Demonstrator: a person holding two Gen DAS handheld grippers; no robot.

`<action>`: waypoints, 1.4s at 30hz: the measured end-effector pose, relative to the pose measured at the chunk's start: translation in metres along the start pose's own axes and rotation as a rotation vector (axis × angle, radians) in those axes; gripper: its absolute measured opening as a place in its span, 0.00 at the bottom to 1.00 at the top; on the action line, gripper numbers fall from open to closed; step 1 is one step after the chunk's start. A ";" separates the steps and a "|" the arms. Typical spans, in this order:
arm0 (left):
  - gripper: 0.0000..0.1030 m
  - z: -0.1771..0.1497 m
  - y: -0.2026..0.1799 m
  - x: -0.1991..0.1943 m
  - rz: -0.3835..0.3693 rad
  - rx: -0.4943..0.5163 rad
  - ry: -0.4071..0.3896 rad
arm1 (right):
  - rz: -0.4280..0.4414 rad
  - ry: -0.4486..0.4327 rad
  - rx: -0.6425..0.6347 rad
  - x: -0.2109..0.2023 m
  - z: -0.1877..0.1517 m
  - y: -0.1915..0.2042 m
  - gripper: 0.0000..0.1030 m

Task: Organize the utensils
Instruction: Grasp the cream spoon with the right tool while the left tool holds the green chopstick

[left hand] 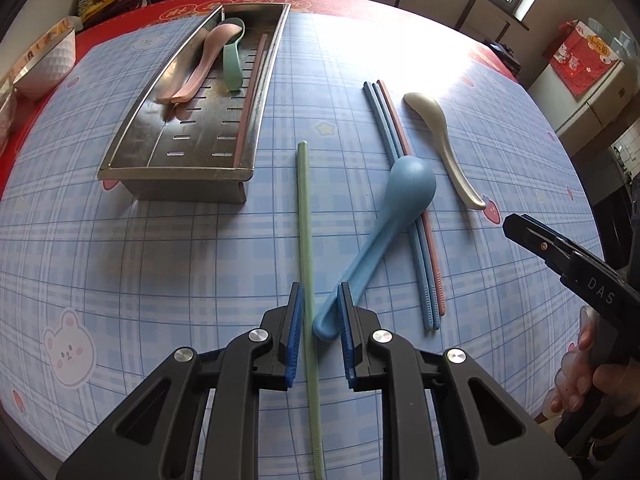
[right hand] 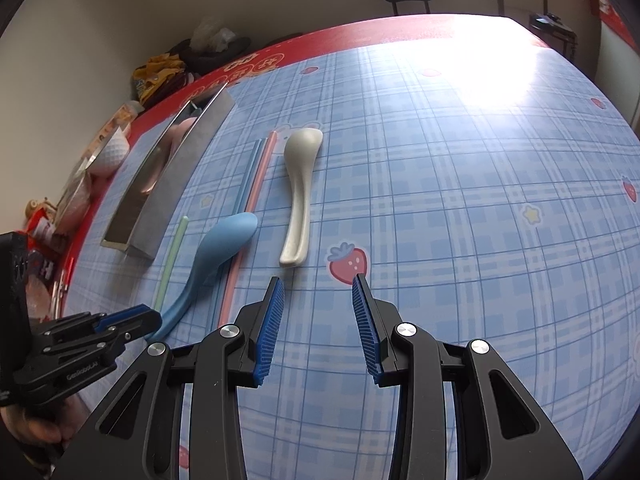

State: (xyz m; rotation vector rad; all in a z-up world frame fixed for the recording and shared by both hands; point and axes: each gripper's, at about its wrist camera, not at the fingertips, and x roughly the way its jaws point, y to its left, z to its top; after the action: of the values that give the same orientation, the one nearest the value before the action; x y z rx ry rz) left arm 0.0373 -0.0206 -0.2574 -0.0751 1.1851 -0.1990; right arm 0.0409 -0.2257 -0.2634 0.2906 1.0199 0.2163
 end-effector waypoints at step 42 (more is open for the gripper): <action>0.06 -0.003 0.009 0.001 0.068 0.078 -0.003 | 0.001 0.013 -0.041 0.044 0.049 0.007 0.35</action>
State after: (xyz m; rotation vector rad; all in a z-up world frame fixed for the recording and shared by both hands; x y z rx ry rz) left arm 0.0356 -0.0120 -0.2614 0.0331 1.1739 -0.1852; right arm 0.1046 -0.2119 -0.2720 0.2526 1.0270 0.2398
